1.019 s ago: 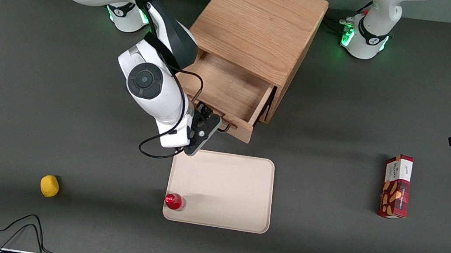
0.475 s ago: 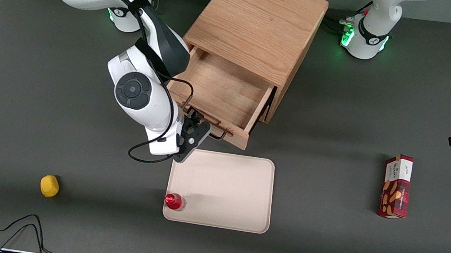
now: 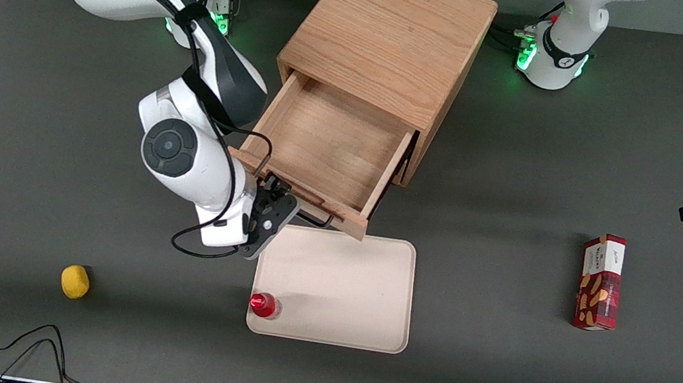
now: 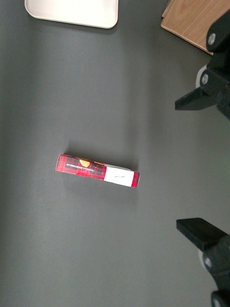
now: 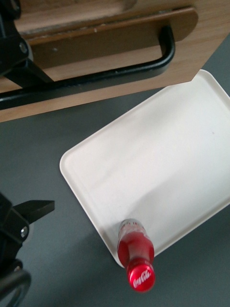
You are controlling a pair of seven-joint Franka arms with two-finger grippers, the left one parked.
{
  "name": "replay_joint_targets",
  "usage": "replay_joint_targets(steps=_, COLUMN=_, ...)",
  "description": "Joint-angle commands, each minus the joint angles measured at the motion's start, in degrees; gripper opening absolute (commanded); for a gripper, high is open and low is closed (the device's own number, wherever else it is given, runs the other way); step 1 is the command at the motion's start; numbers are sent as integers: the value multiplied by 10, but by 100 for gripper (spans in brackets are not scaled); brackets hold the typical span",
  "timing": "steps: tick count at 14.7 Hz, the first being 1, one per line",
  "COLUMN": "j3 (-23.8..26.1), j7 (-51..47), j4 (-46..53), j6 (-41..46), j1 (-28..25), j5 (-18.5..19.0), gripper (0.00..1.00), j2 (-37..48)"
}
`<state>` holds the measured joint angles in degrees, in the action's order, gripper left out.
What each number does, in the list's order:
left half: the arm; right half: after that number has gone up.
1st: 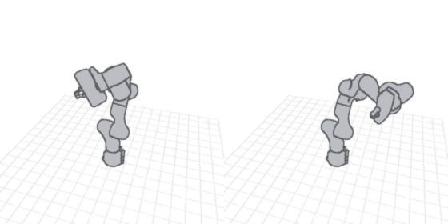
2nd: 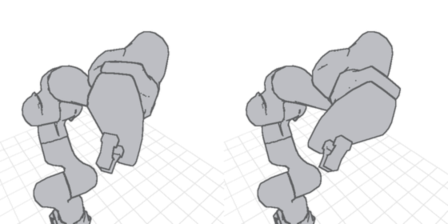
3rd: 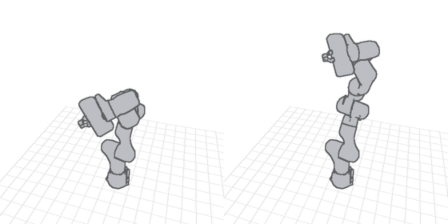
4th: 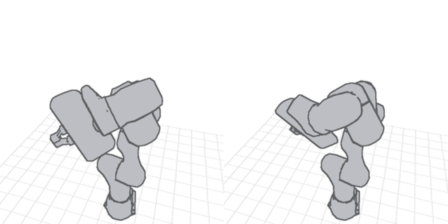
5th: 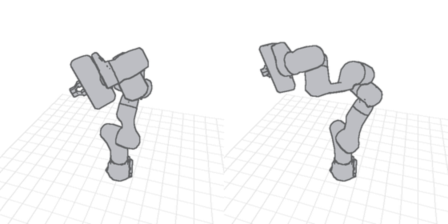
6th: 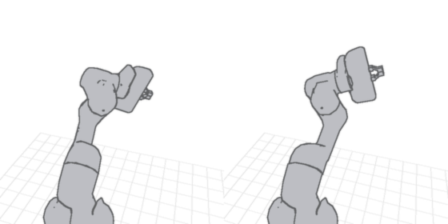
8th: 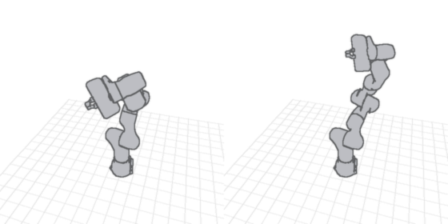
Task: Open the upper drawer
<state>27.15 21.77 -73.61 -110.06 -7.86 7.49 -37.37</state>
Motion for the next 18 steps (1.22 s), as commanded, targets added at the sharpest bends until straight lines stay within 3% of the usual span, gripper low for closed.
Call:
replay_joint_targets(steps=1, j3=2, j7=12, j4=34, j6=12, j1=2, j5=8, gripper=100, j2=-18)
replay_joint_targets(steps=10, j3=-3, j7=13, j4=43, j6=3, j1=5, j5=7, gripper=100, j2=-23)
replay_joint_targets(steps=14, j3=-17, j7=11, j4=48, j6=4, j1=4, j5=-55, gripper=100, j2=-4)
replay_joint_targets(steps=18, j3=-27, j7=8, j4=47, j6=3, j1=6, j5=-59, gripper=100, j2=45)
